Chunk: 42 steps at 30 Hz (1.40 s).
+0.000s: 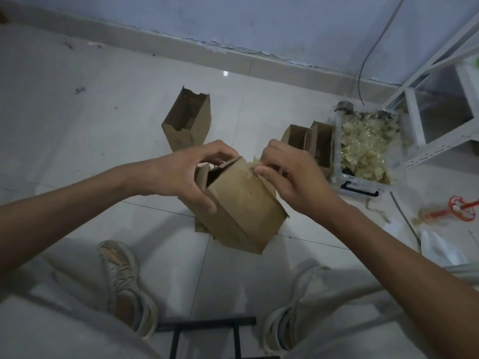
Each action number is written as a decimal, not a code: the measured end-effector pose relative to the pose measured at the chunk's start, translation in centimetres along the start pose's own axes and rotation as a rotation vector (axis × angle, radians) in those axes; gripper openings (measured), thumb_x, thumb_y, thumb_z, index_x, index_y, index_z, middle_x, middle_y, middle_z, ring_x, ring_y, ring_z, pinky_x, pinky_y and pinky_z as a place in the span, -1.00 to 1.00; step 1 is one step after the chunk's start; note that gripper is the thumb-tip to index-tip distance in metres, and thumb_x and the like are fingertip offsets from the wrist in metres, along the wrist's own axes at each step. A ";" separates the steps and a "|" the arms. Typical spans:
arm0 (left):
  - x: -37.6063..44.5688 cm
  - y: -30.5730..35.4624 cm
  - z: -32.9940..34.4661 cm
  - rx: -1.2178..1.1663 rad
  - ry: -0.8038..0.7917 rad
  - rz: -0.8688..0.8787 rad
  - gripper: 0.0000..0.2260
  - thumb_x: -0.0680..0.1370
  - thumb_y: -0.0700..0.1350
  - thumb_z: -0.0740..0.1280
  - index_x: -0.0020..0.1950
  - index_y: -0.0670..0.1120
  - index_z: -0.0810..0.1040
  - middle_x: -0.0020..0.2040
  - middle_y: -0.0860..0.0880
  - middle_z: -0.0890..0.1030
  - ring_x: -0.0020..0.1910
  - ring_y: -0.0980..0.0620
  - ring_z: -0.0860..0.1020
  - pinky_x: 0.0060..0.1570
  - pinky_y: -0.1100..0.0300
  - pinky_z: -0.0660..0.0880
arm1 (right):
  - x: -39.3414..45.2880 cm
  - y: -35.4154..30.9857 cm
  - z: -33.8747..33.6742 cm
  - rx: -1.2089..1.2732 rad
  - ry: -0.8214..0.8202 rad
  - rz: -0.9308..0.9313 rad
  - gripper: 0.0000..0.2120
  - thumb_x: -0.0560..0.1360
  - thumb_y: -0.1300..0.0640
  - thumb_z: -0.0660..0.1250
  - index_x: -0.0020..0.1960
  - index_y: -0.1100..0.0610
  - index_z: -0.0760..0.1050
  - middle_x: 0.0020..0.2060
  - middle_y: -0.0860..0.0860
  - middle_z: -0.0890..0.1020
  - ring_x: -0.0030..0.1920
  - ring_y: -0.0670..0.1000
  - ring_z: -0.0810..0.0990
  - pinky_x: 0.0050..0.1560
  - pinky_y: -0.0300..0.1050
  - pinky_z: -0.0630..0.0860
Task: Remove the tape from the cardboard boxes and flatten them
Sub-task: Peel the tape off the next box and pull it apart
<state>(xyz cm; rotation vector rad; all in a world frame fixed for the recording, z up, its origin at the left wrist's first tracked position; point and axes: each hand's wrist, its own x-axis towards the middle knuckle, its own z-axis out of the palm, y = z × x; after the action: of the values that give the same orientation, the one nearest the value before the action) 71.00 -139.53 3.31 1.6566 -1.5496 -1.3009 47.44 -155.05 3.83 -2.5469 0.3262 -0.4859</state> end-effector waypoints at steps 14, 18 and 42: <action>1.3 -0.7 -0.4 0.222 0.190 -0.097 -0.14 0.21 0.11 0.71 0.40 0.25 0.35 0.30 0.23 0.46 0.30 0.11 0.48 0.18 0.12 0.57 | -1.2 2.8 0.4 0.449 0.034 0.546 -0.73 0.76 0.13 0.15 -0.02 0.14 0.57 -0.35 -0.16 0.49 -0.36 -0.13 0.40 -0.36 -0.33 0.34; 3.0 0.6 -0.3 0.307 0.228 -0.071 -0.15 0.21 0.12 0.73 0.38 0.21 0.36 0.24 0.21 0.49 0.23 0.11 0.51 0.18 0.03 0.60 | -0.4 3.8 0.8 0.745 0.033 0.775 -0.70 0.77 0.12 0.09 -0.04 0.09 0.52 -0.31 -0.02 0.40 -0.35 -0.08 0.36 -0.37 -0.25 0.31; 24.7 11.6 4.5 0.937 0.153 0.155 -0.18 0.22 0.34 0.58 0.37 0.17 0.32 0.25 0.12 0.50 0.21 -0.05 0.44 0.23 -0.09 0.40 | -4.6 20.6 -13.6 0.264 0.100 0.966 -0.74 0.73 -0.03 0.20 0.12 0.14 0.53 -0.44 -0.05 0.31 -0.47 -0.04 0.27 -0.49 -0.19 0.25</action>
<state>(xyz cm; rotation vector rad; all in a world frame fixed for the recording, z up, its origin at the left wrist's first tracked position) 58.91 -164.36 4.36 2.0068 -2.3087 -0.3182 35.07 -176.87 2.42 -1.8177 1.3278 -0.2413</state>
